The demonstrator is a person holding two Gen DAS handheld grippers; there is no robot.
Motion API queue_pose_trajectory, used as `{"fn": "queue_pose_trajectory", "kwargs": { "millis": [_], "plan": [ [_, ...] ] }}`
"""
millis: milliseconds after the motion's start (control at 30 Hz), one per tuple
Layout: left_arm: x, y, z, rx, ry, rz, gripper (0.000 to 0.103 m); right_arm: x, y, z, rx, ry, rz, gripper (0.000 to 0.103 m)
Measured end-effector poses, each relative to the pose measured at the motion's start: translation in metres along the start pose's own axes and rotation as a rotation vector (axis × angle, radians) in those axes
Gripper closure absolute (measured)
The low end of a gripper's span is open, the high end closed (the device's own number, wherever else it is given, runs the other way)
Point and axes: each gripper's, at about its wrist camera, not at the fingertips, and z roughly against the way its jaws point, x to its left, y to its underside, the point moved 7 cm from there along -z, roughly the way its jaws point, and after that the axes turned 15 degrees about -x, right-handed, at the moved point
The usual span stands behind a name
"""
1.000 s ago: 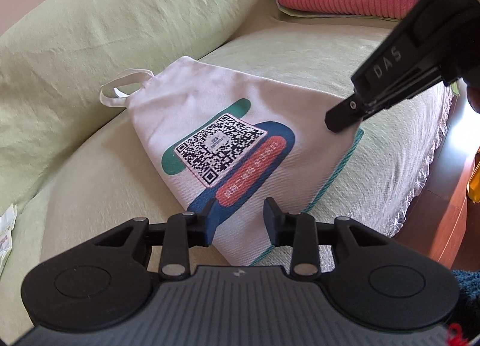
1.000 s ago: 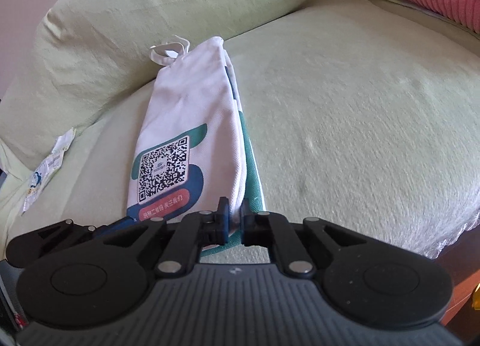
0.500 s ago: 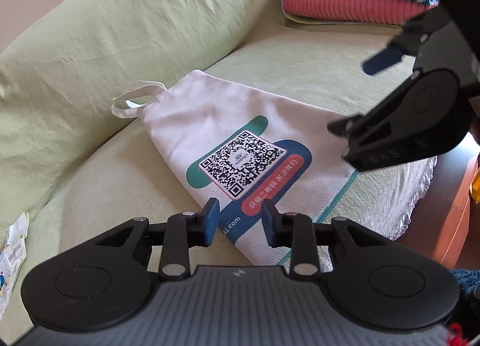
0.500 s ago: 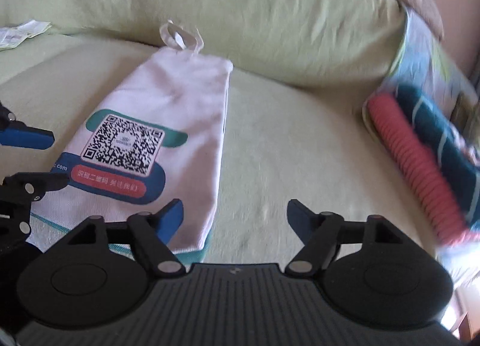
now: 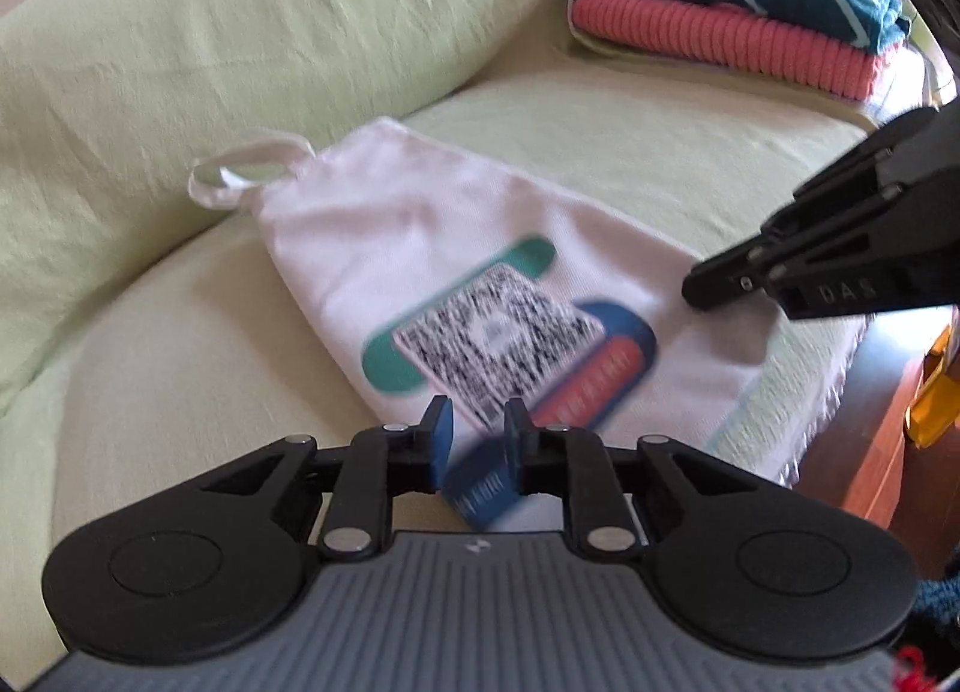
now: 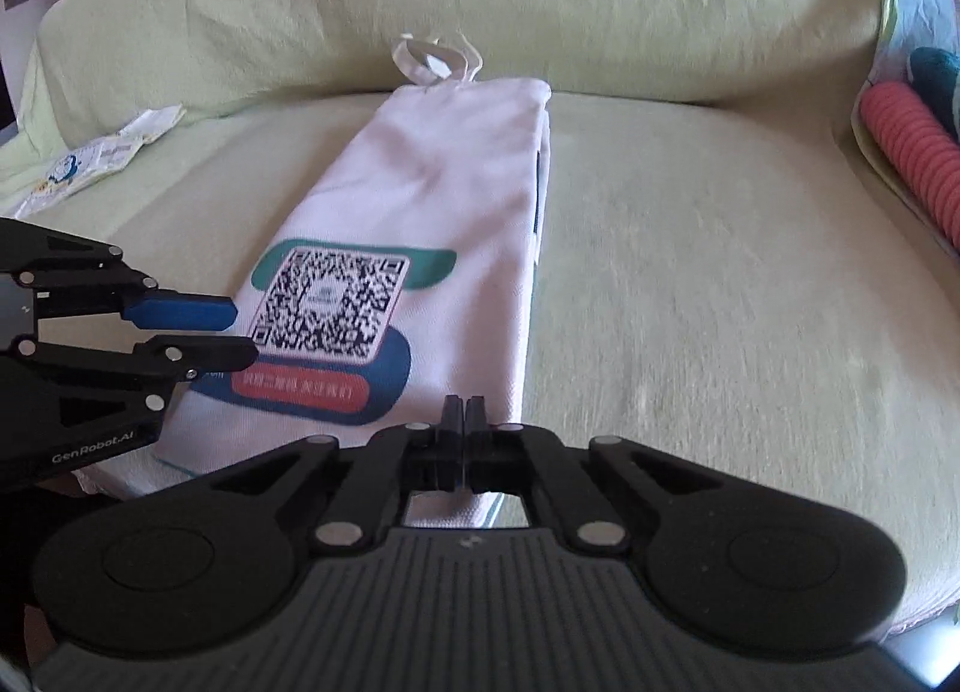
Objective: Fold shopping bag
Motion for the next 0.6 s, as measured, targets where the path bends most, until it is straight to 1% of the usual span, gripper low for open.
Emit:
{"fn": "queue_pose_trajectory", "kwargs": {
  "millis": [33,133,167,200,267,333,367,400,467,500,600],
  "plan": [
    [0.008,0.001,-0.01,0.014,0.014,0.005,0.082,-0.001,0.003,-0.003,0.01,-0.005,-0.004,0.103],
    [0.025,0.003,-0.034,-0.006,0.082,0.018,0.082,-0.004,0.008,-0.01,0.035,-0.022,-0.026,0.103],
    [0.034,0.001,-0.042,-0.016,0.122,0.033,0.082,-0.006,0.008,-0.011,0.039,-0.03,-0.044,0.103],
    [0.042,-0.001,-0.049,-0.024,0.146,0.041,0.082,-0.008,0.008,-0.011,0.044,-0.038,-0.063,0.103],
    [0.065,-0.007,-0.073,-0.038,0.179,0.048,0.082,-0.013,0.008,-0.012,0.053,-0.054,-0.1,0.103],
    [0.088,-0.012,-0.097,-0.047,0.194,0.054,0.082,-0.018,0.009,-0.015,0.067,-0.072,-0.144,0.103],
    [0.104,-0.016,-0.115,-0.049,0.195,0.055,0.081,-0.019,0.008,-0.016,0.074,-0.077,-0.152,0.103],
    [0.113,-0.018,-0.125,-0.049,0.189,0.052,0.081,-0.019,0.008,-0.017,0.079,-0.078,-0.155,0.103],
    [0.144,-0.028,-0.164,-0.046,0.127,0.019,0.082,-0.02,0.008,-0.017,0.089,-0.079,-0.158,0.103],
    [0.151,-0.032,-0.174,-0.039,0.124,0.016,0.096,-0.02,0.008,-0.018,0.094,-0.079,-0.161,0.103],
    [0.157,-0.054,-0.2,0.0,0.183,0.0,0.096,-0.021,0.007,-0.019,0.109,-0.081,-0.171,0.103]
  ]
}}
